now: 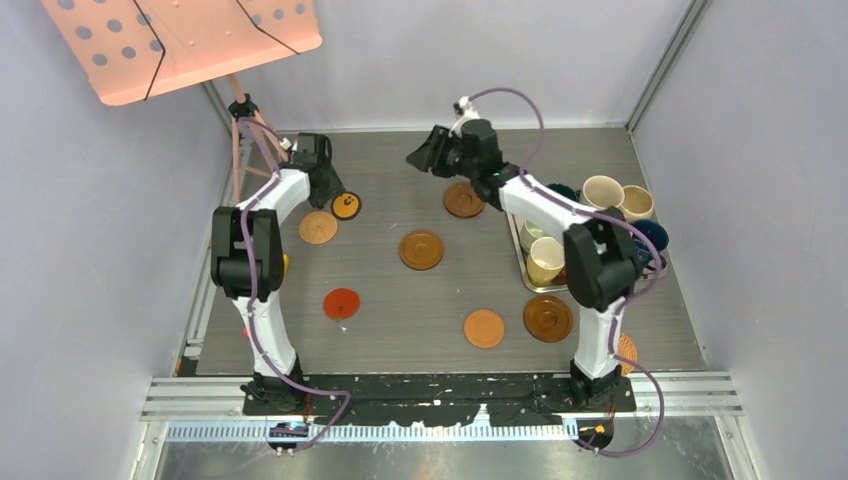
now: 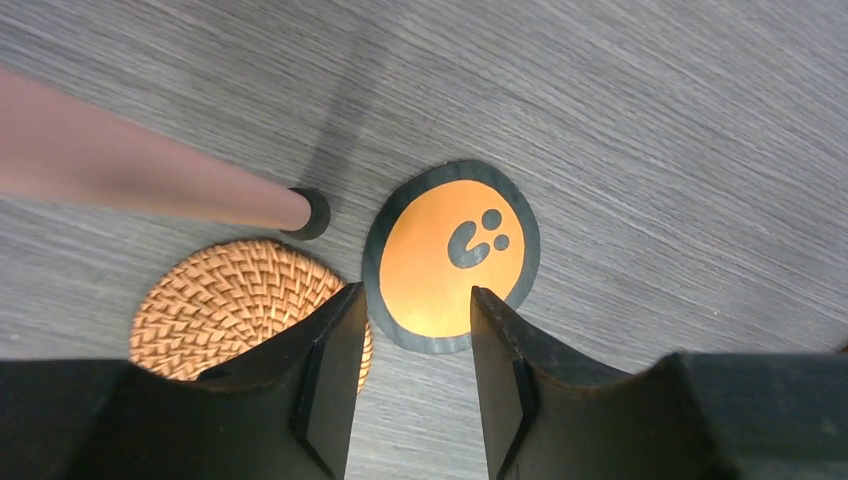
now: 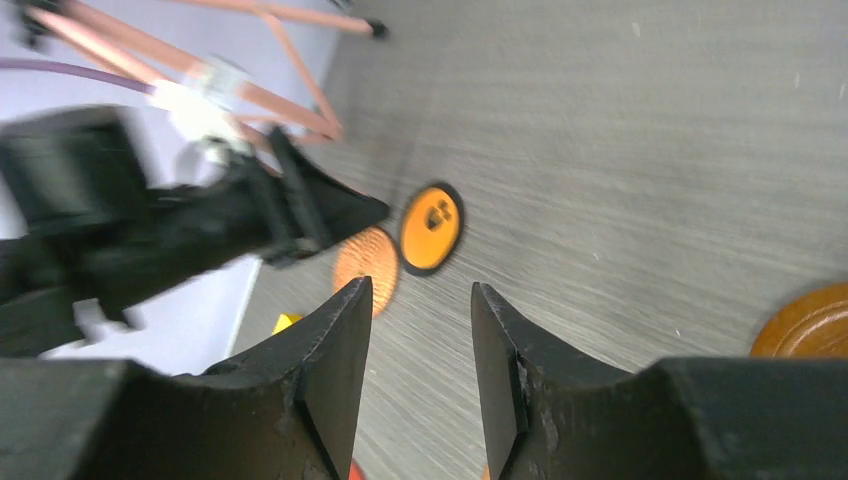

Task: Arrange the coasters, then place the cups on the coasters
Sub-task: Move the coaster to the center of the board.

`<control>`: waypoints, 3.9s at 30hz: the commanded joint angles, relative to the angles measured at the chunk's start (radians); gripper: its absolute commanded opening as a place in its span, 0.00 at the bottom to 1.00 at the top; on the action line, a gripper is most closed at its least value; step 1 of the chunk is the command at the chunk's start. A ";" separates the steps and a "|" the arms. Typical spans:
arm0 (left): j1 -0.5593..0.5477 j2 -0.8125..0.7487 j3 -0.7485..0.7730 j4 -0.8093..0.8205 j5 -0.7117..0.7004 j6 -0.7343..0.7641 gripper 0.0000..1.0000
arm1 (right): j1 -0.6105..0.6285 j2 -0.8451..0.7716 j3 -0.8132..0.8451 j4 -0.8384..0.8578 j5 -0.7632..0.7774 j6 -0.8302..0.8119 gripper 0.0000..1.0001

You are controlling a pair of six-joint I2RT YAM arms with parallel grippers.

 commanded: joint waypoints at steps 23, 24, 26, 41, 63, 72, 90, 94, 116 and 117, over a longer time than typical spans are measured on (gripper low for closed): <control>-0.002 0.152 0.107 -0.053 0.141 -0.222 0.51 | -0.064 -0.434 -0.244 0.166 0.072 -0.007 0.48; -0.011 0.155 0.113 -0.059 0.139 -0.226 0.51 | -0.066 -0.440 -0.248 0.168 0.071 -0.004 0.48; -0.031 0.165 0.130 -0.072 0.137 -0.232 0.51 | -0.071 -0.451 -0.255 0.168 0.072 -0.004 0.48; -0.179 0.163 0.181 -0.025 0.199 -0.266 0.51 | -0.092 -0.516 -0.312 0.167 0.069 -0.006 0.48; 0.047 0.215 0.331 -0.105 0.102 -0.243 0.63 | -0.092 -0.535 -0.340 0.201 0.030 0.005 0.48; 0.049 0.282 0.353 -0.087 0.124 -0.299 0.63 | -0.093 -0.545 -0.342 0.198 0.024 -0.009 0.48; 0.011 0.304 0.356 -0.161 0.187 -0.381 0.61 | -0.101 -0.548 -0.343 0.220 -0.007 0.008 0.48; -0.019 0.275 0.310 -0.153 0.188 -0.374 0.61 | -0.105 -0.559 -0.355 0.222 -0.013 0.013 0.48; -0.009 0.186 0.314 -0.154 0.005 -0.341 0.09 | -0.107 -0.644 -0.415 0.193 -0.017 0.001 0.48; -0.004 0.190 0.320 -0.157 -0.004 -0.345 0.10 | -0.107 -0.648 -0.415 0.192 -0.017 -0.001 0.48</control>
